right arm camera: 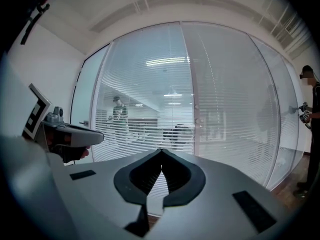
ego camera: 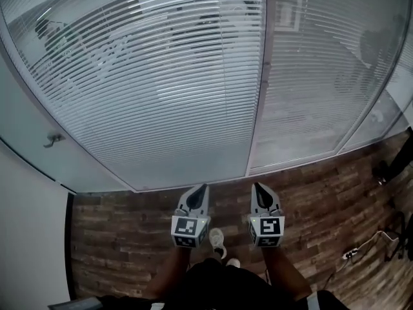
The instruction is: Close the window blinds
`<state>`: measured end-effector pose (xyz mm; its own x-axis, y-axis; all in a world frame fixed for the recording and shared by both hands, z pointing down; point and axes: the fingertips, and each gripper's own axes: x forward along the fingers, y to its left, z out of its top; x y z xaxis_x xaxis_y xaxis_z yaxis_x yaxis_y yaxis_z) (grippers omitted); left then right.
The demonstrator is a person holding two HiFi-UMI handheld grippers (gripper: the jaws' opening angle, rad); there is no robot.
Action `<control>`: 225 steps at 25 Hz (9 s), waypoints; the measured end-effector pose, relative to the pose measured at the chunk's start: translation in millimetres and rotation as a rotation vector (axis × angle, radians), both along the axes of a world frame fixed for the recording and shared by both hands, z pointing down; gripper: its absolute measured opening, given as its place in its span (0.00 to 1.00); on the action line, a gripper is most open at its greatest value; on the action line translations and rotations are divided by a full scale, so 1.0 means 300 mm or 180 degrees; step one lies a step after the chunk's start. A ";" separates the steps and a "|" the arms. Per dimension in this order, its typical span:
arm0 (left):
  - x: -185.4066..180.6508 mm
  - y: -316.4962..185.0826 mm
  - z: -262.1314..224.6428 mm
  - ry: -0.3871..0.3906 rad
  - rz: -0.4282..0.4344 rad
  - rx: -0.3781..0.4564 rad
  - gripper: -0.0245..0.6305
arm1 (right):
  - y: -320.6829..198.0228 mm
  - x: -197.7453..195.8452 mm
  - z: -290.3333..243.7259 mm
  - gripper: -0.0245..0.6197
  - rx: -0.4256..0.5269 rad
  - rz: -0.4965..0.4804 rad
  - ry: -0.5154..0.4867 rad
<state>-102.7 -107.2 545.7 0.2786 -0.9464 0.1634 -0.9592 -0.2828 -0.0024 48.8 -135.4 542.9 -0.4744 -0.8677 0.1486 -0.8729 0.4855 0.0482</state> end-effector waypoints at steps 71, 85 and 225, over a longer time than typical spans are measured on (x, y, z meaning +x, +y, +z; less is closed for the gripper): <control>0.065 -0.952 -0.145 -0.0109 0.0166 0.0138 0.04 | -1.068 0.027 -0.269 0.09 0.0394 0.0282 0.0145; 0.064 -0.965 -0.150 -0.0085 0.0139 0.0177 0.04 | -1.243 0.080 -0.433 0.21 0.0573 0.0438 0.0000; -0.008 -0.840 -0.096 -0.0065 -0.0128 0.0063 0.04 | -1.376 0.050 -0.426 0.24 0.1654 -0.0083 0.3345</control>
